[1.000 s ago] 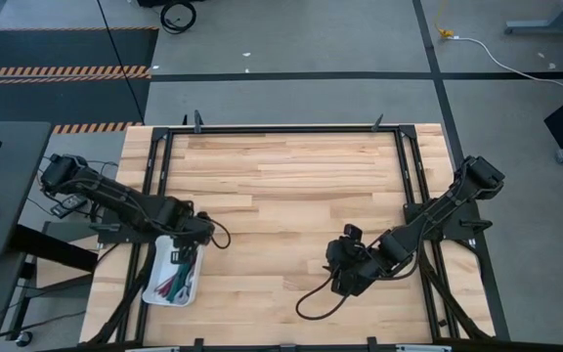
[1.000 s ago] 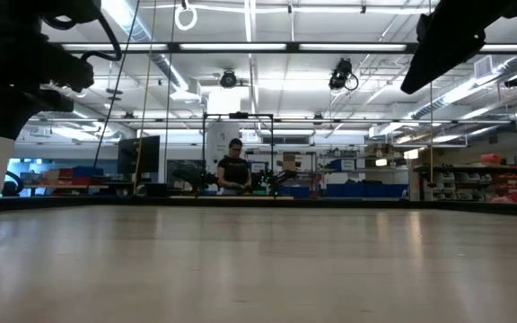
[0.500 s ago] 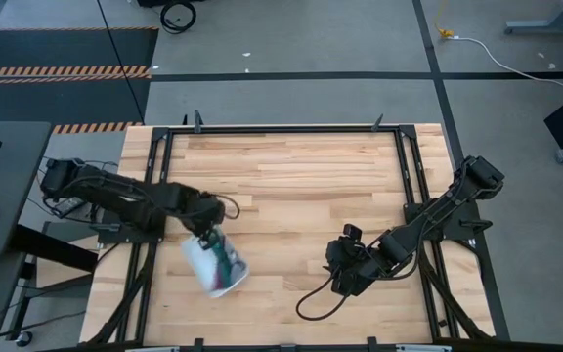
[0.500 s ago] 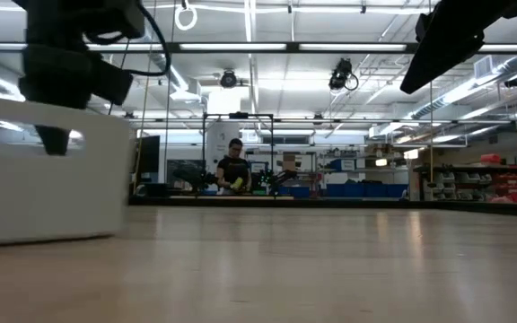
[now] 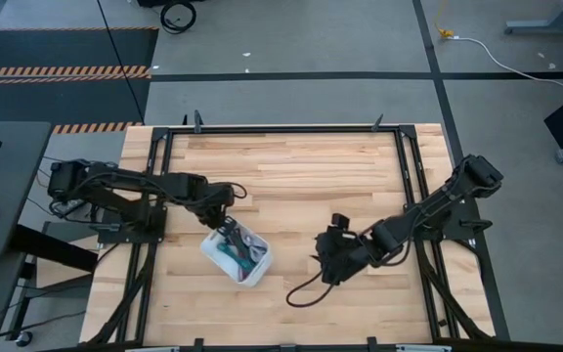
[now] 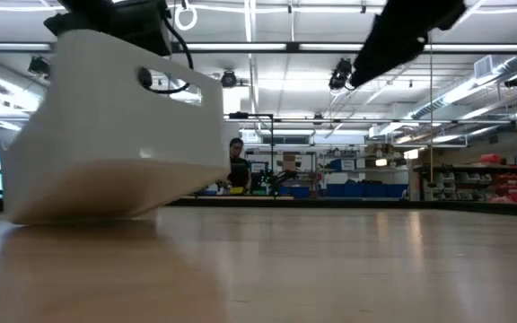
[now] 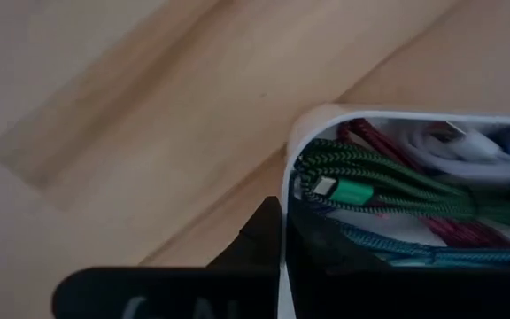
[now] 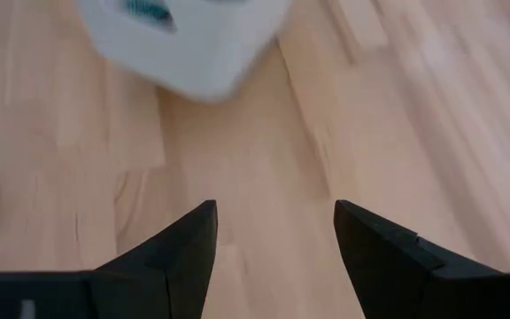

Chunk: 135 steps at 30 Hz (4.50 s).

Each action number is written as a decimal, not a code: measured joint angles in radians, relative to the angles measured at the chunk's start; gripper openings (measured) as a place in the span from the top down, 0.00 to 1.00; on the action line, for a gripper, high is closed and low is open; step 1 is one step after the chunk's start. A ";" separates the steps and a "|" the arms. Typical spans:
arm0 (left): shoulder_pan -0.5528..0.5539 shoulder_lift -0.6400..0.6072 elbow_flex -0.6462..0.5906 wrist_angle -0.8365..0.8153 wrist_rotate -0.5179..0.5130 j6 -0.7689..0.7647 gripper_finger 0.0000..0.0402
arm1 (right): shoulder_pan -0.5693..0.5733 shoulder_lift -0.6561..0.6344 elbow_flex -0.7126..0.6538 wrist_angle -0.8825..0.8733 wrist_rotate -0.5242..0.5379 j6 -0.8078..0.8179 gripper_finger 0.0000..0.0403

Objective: Pick and place USB-C Cables
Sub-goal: Move the white bin to the center of the table

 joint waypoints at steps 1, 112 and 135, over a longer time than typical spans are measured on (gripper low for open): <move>0.000 0.000 0.000 0.009 0.009 -0.016 0.98 | -0.011 0.000 0.000 0.024 -0.001 -0.038 0.42; 0.003 -0.142 0.057 0.058 -0.228 0.585 0.55 | -0.471 0.253 0.002 0.206 -0.298 -0.520 0.96; -0.077 -0.141 0.047 0.166 -0.271 0.612 0.55 | -0.627 0.250 0.003 0.197 -0.414 -0.858 0.98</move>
